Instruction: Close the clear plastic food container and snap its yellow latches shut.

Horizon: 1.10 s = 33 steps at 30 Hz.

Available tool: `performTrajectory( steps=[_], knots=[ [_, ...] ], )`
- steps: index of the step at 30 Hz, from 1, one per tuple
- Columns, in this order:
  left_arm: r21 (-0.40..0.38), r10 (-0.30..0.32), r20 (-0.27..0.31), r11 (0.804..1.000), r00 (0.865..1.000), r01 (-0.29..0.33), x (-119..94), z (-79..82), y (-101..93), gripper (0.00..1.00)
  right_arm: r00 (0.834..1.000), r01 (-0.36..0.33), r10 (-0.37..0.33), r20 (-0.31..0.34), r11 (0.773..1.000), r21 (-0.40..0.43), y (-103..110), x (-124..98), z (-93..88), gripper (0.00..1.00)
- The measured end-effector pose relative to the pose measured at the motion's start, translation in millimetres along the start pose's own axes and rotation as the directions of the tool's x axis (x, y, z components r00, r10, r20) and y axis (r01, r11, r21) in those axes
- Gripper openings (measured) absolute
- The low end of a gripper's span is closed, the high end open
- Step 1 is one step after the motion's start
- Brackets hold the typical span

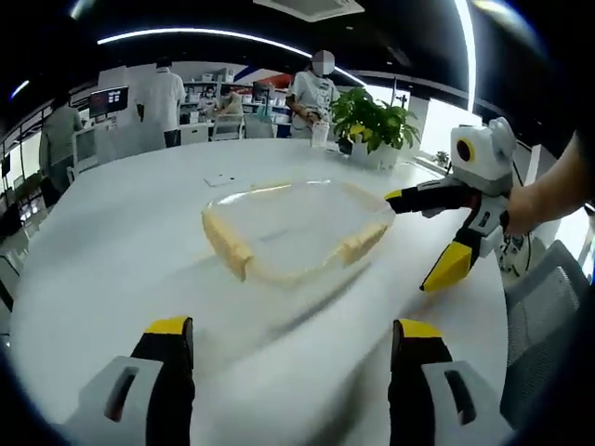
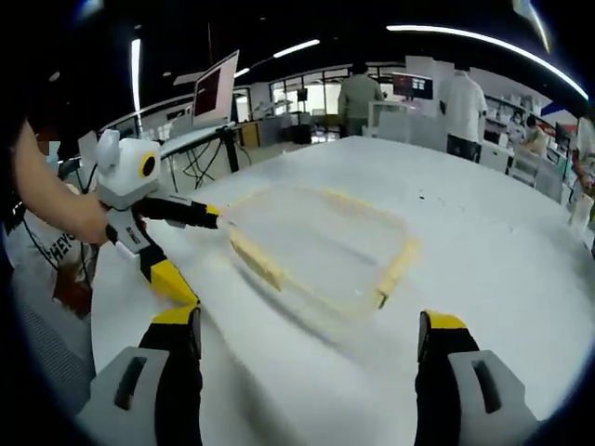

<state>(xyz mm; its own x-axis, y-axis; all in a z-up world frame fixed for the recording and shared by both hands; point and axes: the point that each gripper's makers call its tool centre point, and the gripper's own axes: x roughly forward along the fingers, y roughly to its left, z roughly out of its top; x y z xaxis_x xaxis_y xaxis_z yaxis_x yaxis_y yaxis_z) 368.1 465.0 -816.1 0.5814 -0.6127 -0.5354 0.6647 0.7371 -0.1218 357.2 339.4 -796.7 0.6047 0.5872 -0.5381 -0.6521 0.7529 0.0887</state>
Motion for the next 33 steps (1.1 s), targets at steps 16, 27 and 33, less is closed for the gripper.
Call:
performTrajectory(
  steps=[16, 27, 33],
  knots=[
    [-0.02, 0.047, -0.009, 0.999, 0.999, -0.047, -20, -5.0, 0.1, 0.82, 1.0, 0.017, -0.017, 0.012, 1.0, 0.015, -11, -27, -3.2, 0.92],
    [-0.066, 0.069, 0.002, 0.995, 0.998, -0.069, -32, -8.9, 0.2, 0.8, 0.999, 0.038, -0.039, 0.021, 0.997, 0.074, -29, -58, -20.5, 0.9],
    [-0.065, 0.079, -0.006, 0.995, 0.997, -0.08, -39, -10.1, -2.2, 0.79, 0.998, 0.048, -0.051, 0.032, 0.995, 0.09, -35, -72, -21.0, 0.89]
  ],
)
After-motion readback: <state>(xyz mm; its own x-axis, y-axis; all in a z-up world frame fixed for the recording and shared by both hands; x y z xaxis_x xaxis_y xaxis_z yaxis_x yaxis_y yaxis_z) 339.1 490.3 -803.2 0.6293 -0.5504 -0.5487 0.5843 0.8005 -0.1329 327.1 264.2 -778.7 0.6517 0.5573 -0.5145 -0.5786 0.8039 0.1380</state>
